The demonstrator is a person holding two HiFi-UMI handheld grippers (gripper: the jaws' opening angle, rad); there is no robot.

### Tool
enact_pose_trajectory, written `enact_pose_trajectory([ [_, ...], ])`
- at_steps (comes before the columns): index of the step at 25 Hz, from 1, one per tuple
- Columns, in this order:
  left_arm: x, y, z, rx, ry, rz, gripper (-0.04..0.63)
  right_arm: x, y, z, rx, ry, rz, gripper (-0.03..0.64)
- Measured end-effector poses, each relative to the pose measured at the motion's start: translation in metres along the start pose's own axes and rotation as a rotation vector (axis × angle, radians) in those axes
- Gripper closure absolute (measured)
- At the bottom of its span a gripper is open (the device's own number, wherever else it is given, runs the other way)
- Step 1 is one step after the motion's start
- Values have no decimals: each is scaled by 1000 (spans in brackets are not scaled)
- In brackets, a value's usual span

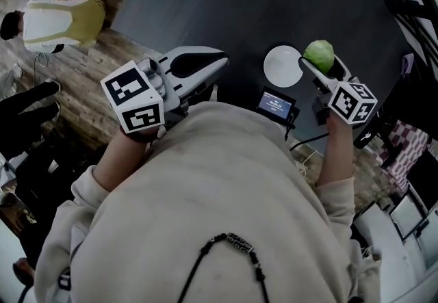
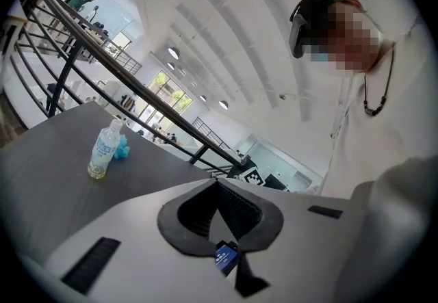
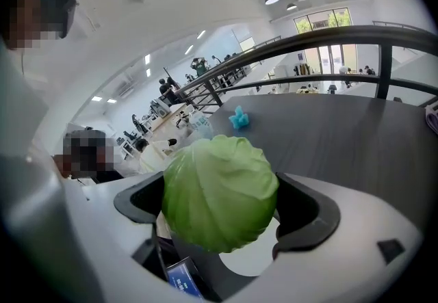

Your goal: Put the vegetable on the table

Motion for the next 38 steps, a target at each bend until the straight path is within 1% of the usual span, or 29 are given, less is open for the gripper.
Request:
enact_pose_trajectory([
  [12,-19,-8,1,-12,44,23,589,37,-34,7,-51,-30,-121,129],
  [21,-21,-16,-1,-20,68,28,589,78,-75,32,-130,-61,-283,129],
  [27,-24,-22,2,-31,94,32,589,107,-111,48,-156,-91,-402,130],
  [30,-25,-26,2,-35,105,36,589,118,-124,49,-210,-93,-443,130],
  [35,-26,-30,3,-40,111,40,589,124,-122,49,-267,-124,-448,130],
  [38,-26,-30,4,-38,112,42,589,125,-124,45,-399,-177,-470,130],
])
Point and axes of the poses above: the fingertips, and each gripper's own axes: x forward along the fingers, z to its right, y out of its top, the point moved 8 cm from there along -x, backward along the fingers, and after that the axes turned 10 degrees about -y, right-handed, at the moved point
